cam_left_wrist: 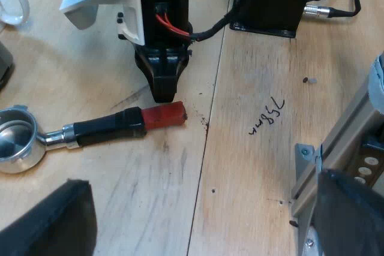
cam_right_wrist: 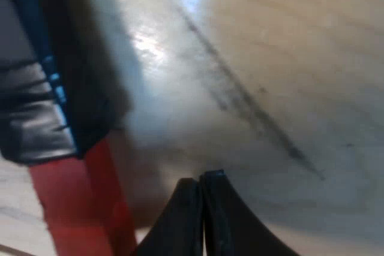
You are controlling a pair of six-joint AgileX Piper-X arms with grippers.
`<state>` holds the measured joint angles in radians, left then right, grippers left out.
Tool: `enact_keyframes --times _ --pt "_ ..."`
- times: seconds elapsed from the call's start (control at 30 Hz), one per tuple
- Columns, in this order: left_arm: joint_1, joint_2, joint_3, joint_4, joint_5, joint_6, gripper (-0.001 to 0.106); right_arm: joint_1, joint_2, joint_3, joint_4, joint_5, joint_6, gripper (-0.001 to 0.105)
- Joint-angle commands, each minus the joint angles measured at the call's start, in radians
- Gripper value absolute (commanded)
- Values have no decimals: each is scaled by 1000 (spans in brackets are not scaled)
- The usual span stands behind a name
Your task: Put the handle in the coffee machine
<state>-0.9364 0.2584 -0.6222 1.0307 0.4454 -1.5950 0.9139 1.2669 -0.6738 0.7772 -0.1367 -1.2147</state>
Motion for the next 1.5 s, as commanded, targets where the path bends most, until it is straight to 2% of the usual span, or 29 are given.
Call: enact_keyframes --times 0.03,0.23,0.37,0.47,0.57,0.73,0.83,1.17,1.4,1.43,1.5 --pt "-3 6 -5 -12 -8 -1 75 21 2 2 -25 1 26 0" --pt "-3 6 -5 -12 -8 -1 75 33 14 2 -89 -10 85 0" --pt "-3 6 -5 -12 -8 -1 75 33 31 2 -103 -28 91 0" --pt "-3 6 -5 22 -141 -38 75 60 69 2 -146 -65 139 0" --pt "-3 6 -5 41 -194 -40 75 86 81 2 -184 -63 147 0" --pt "-3 6 -5 44 -205 -40 75 119 106 2 -224 -63 196 0" --pt "-3 6 -5 55 -234 -40 75 139 118 -2 -227 -63 206 0" --pt "-3 6 -5 94 -234 -46 75 205 119 -3 -309 -73 270 0" --pt "-3 6 -5 147 -263 -57 75 207 119 -3 -352 -85 280 0" --pt "-3 6 -5 150 -272 -57 75 207 130 -7 -391 -91 312 0" --pt "-3 6 -5 148 -274 -57 75 207 141 -11 -408 -99 316 0"
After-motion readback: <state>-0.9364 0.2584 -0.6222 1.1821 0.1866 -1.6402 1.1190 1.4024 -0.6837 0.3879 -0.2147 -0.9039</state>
